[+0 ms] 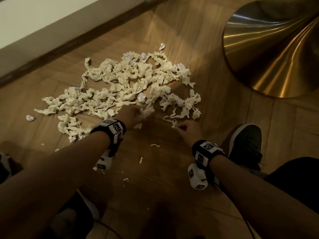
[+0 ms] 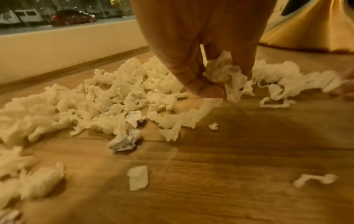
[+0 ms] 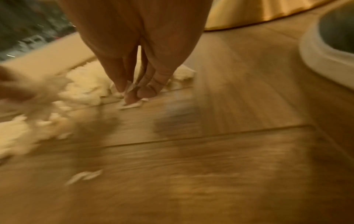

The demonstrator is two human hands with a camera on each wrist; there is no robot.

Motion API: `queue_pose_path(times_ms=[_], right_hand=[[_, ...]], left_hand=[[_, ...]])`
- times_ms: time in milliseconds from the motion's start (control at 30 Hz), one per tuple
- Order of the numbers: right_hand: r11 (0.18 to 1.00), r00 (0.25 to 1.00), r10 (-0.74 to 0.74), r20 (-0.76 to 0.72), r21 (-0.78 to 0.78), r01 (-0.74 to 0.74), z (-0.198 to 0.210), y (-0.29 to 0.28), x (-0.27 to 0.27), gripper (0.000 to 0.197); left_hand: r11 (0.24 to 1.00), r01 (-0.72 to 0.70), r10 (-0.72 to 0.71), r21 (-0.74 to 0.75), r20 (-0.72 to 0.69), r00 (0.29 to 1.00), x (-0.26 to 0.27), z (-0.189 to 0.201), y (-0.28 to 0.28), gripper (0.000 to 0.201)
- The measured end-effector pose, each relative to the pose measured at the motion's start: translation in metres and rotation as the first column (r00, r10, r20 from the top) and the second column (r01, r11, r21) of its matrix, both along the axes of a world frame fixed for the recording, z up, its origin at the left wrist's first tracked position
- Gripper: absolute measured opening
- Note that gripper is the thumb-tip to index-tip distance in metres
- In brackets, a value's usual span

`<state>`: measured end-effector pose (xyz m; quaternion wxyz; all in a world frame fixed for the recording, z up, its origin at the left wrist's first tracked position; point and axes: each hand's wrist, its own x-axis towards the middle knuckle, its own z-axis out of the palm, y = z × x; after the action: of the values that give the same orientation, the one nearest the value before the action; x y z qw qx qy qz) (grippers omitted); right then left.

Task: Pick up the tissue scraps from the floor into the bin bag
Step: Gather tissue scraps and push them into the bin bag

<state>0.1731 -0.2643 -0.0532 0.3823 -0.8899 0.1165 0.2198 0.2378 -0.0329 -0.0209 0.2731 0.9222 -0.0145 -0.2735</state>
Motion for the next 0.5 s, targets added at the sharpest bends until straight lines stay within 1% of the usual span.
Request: queue_pose_path(times_ms=[67, 167, 233, 300, 333, 400, 433, 500], right_hand=[[0.999, 1.000, 0.024, -0.012, 0.038, -0.024, 0.012, 0.015, -0.004, 0.022], [0.994, 0.999, 0.036, -0.035, 0.101, -0.032, 0.035, 0.034, -0.014, 0.020], [0.992, 0.999, 0.046, -0.002, 0.120, -0.046, 0.051, 0.043, -0.026, 0.017], [0.987, 0.996, 0.084, 0.015, 0.137, -0.085, 0.068, 0.052, -0.038, 0.015], [0.982, 0.993, 0.119, 0.014, 0.143, -0.120, 0.075, 0.056, -0.043, 0.015], [0.968, 0.981, 0.194, 0.015, 0.161, -0.194, 0.094, 0.063, -0.055, 0.015], [0.959, 0.973, 0.230, 0.029, 0.166, -0.231, 0.103, 0.066, -0.061, 0.014], [0.935, 0.950, 0.305, 0.073, 0.168, -0.313, 0.121, 0.073, -0.071, 0.013]], left_hand=[[0.997, -0.045, 0.041, -0.059, -0.060, 0.997, -0.016, 0.010, -0.007, 0.023], [0.984, -0.122, 0.102, -0.132, -0.146, 0.984, -0.044, 0.027, -0.018, 0.026], [0.955, -0.219, 0.178, -0.201, -0.204, 0.963, -0.065, 0.034, -0.026, 0.028], [0.917, -0.311, 0.251, -0.250, -0.246, 0.936, -0.086, 0.038, -0.031, 0.026], [0.885, -0.372, 0.298, -0.281, -0.271, 0.915, -0.096, 0.038, -0.033, 0.025], [0.793, -0.510, 0.410, -0.333, -0.327, 0.851, -0.116, 0.045, -0.035, 0.026], [0.736, -0.580, 0.466, -0.350, -0.360, 0.808, -0.125, 0.050, -0.034, 0.028], [0.603, -0.718, 0.575, -0.347, -0.434, 0.693, -0.139, 0.061, -0.031, 0.030]])
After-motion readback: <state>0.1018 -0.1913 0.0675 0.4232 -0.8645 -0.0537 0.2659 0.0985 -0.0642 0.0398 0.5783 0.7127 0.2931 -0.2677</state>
